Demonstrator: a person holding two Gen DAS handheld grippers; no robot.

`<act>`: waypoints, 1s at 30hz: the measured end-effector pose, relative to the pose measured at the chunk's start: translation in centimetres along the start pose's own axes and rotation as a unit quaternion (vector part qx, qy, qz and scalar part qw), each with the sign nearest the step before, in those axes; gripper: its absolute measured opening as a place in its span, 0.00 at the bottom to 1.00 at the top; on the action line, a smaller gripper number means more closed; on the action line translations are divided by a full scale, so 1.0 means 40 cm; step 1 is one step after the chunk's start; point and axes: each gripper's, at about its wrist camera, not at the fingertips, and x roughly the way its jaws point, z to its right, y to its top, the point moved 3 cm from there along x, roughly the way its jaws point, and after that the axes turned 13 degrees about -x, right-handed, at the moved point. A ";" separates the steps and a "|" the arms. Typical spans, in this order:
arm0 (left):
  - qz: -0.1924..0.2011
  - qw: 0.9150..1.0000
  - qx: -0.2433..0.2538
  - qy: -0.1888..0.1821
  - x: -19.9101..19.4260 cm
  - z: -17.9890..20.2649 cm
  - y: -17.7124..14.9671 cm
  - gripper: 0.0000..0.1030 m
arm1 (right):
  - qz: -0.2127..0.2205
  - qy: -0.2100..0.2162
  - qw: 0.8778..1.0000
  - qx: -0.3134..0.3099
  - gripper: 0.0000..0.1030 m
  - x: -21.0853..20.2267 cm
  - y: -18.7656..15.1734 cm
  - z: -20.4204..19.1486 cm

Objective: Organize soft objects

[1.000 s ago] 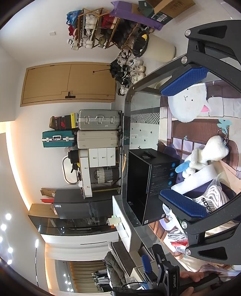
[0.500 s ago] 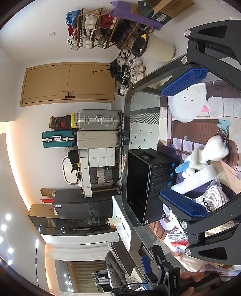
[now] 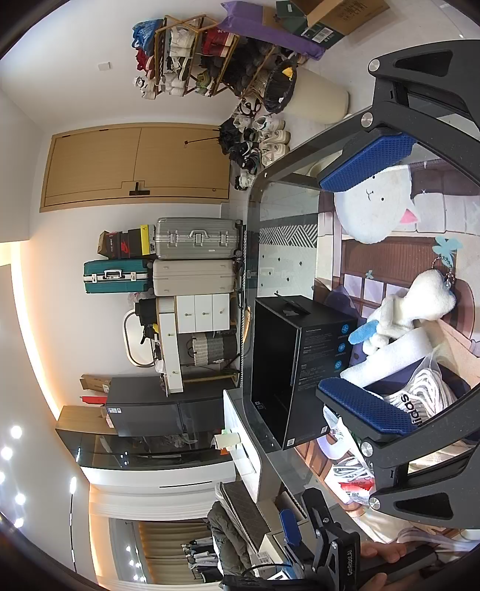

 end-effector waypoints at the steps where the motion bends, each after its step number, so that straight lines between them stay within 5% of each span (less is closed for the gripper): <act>1: 0.000 1.000 0.000 0.000 0.000 0.000 0.000 1.00 | 0.000 0.000 1.000 0.000 1.00 -0.001 0.000 -0.001; 18: -0.005 1.000 0.001 -0.001 0.001 0.012 -0.010 1.00 | -0.002 0.005 1.000 -0.003 1.00 0.004 0.000 -0.006; 30: -0.038 0.999 0.003 -0.007 -0.008 0.012 -0.031 1.00 | -0.027 0.063 0.998 -0.008 1.00 0.020 -0.012 -0.050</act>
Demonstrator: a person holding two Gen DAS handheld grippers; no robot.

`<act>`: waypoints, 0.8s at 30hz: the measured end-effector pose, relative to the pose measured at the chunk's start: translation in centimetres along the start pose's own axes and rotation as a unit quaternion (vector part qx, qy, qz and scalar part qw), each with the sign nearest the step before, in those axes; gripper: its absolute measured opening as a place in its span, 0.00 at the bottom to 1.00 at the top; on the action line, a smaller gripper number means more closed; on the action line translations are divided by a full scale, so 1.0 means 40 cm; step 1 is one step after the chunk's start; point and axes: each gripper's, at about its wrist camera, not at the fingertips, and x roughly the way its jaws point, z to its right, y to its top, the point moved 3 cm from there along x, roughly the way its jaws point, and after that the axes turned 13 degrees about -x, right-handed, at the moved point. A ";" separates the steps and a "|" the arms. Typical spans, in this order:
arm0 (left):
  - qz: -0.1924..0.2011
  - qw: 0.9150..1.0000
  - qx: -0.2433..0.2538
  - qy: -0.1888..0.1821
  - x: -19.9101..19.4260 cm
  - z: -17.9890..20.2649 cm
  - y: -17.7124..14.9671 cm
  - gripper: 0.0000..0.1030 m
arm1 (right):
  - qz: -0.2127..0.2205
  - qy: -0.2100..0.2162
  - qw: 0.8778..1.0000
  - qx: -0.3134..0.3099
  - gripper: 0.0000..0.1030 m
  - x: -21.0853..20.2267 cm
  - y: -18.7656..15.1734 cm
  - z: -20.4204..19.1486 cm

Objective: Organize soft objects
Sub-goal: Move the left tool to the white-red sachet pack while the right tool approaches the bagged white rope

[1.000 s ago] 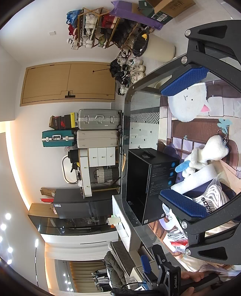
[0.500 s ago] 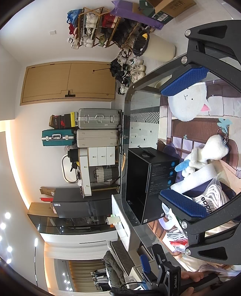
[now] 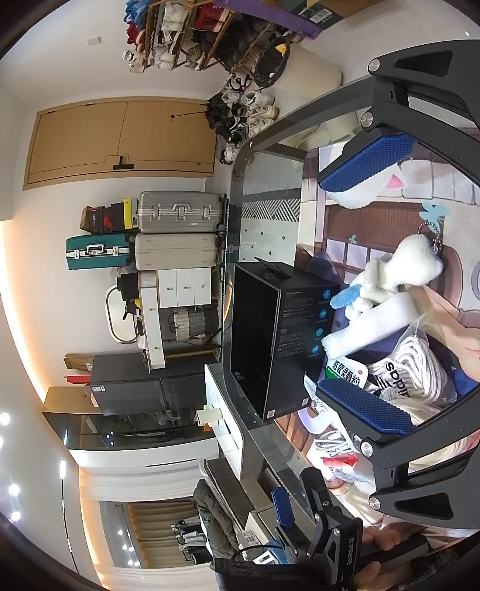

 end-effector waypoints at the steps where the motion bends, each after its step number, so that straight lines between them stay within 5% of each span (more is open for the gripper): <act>1: -0.005 1.000 -0.001 0.000 0.001 -0.001 -0.002 1.00 | -0.003 0.003 1.000 -0.001 1.00 0.002 -0.002 -0.004; 24: -0.101 0.995 0.013 0.019 0.020 -0.017 -0.051 1.00 | -0.051 0.082 0.995 -0.032 1.00 -0.017 -0.037 -0.157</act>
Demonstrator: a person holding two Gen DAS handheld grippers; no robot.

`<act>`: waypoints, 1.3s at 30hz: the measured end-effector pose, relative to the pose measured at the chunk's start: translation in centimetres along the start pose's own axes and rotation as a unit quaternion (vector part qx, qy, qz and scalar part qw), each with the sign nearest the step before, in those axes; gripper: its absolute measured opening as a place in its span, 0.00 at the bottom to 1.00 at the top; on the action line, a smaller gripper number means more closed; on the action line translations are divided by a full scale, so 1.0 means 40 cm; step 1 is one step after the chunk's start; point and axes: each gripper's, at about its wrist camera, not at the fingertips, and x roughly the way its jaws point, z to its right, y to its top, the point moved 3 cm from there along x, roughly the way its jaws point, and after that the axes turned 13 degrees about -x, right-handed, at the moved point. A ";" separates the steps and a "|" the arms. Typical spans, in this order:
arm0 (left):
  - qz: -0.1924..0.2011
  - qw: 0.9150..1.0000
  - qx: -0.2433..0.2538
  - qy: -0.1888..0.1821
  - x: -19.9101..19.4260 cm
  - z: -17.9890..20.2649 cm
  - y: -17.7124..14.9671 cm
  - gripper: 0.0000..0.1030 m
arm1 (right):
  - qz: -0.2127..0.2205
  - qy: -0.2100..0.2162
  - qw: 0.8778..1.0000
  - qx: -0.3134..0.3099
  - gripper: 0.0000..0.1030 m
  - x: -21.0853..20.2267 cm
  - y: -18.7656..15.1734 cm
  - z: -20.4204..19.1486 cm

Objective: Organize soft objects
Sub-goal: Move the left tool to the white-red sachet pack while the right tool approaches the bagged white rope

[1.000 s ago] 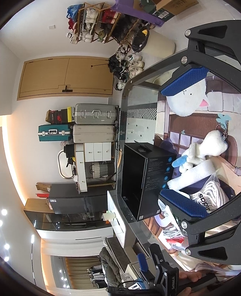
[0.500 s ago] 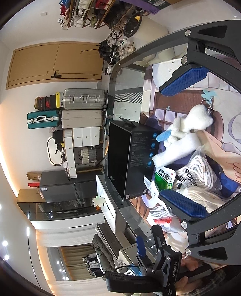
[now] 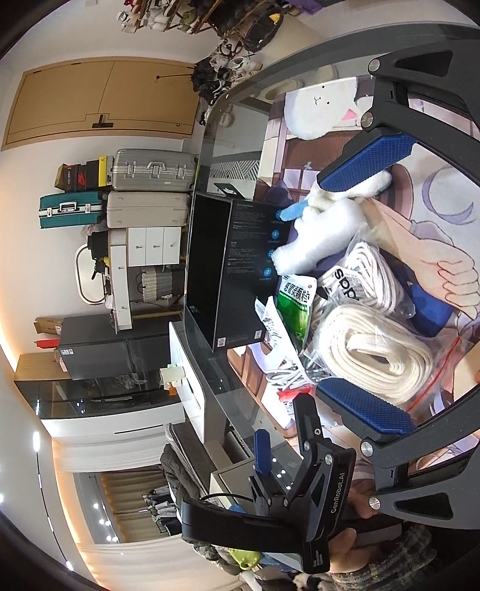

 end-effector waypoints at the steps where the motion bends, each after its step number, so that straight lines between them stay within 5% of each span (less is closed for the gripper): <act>1: -0.003 1.000 0.001 0.001 0.001 0.000 -0.002 1.00 | -0.004 0.000 1.000 -0.003 1.00 0.001 -0.001 -0.008; 15: -0.048 0.999 0.007 0.007 0.006 -0.016 -0.032 1.00 | -0.080 0.032 0.996 -0.011 0.98 0.052 -0.040 -0.116; 25: -0.096 0.995 0.000 0.026 0.036 -0.034 -0.055 1.00 | -0.085 0.013 0.996 -0.023 0.96 0.050 -0.034 -0.130; 30: -0.105 0.994 0.005 0.035 0.042 -0.030 -0.061 1.00 | -0.101 0.016 0.995 -0.007 0.85 0.055 -0.033 -0.119; 39: -0.109 0.993 0.000 0.033 0.048 -0.038 -0.061 1.00 | -0.111 0.007 0.994 0.004 0.83 0.065 -0.029 -0.113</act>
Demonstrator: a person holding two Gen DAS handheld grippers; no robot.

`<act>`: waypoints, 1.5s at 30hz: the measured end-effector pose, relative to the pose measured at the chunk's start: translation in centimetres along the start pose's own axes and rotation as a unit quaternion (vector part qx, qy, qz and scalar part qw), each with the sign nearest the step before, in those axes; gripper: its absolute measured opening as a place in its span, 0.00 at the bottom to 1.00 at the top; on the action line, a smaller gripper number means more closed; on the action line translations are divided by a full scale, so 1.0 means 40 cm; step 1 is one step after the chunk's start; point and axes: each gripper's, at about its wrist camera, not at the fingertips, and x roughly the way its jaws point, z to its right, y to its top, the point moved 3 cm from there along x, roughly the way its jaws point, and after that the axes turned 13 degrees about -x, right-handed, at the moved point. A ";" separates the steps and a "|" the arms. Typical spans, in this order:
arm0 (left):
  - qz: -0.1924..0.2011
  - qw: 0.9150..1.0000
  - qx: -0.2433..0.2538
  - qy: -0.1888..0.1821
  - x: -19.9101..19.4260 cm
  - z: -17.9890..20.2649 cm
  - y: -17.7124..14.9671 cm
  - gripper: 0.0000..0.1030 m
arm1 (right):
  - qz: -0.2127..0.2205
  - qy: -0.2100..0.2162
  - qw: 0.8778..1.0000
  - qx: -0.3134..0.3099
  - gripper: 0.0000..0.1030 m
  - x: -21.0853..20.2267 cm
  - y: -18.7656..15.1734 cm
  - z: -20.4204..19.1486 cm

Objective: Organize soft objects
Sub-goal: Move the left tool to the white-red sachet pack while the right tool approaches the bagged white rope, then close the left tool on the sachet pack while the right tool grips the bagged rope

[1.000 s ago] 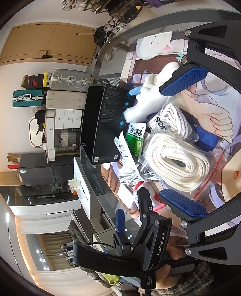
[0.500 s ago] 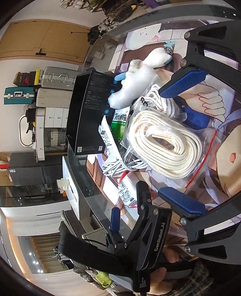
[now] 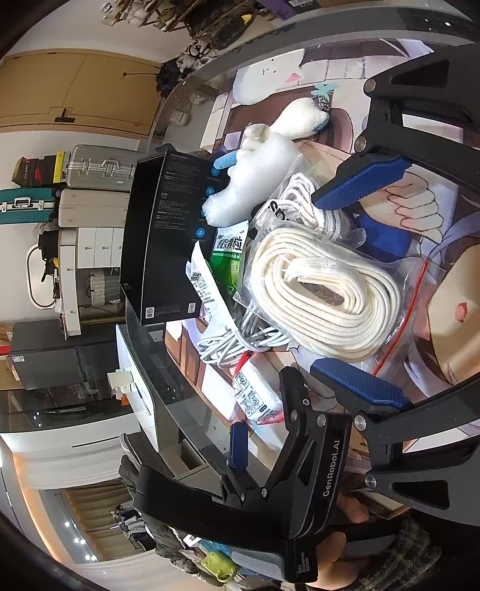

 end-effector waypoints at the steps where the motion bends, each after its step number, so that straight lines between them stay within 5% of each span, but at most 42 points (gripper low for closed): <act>1: 0.000 1.000 0.000 0.000 0.000 0.000 0.000 1.00 | -0.001 -0.002 1.000 0.001 0.83 0.002 0.000 0.000; 9: 0.000 1.000 0.000 0.001 0.002 -0.001 0.001 1.00 | -0.026 -0.025 0.999 0.015 0.76 0.022 -0.008 -0.003; 17: 0.002 1.000 -0.002 0.003 0.001 0.001 0.000 0.99 | -0.032 -0.020 0.999 0.032 0.54 0.024 -0.024 0.002; 26: 0.015 1.000 0.008 -0.003 -0.019 0.023 -0.011 0.79 | -0.028 -0.018 0.999 0.040 0.35 -0.003 -0.023 0.010; 33: 0.028 1.000 0.003 -0.007 -0.041 0.022 -0.027 0.52 | -0.015 -0.015 0.999 0.046 0.25 -0.042 -0.020 0.026; 45: 0.025 1.000 -0.013 -0.010 -0.050 0.007 -0.027 0.44 | -0.005 -0.002 0.998 0.063 0.19 -0.066 -0.026 0.046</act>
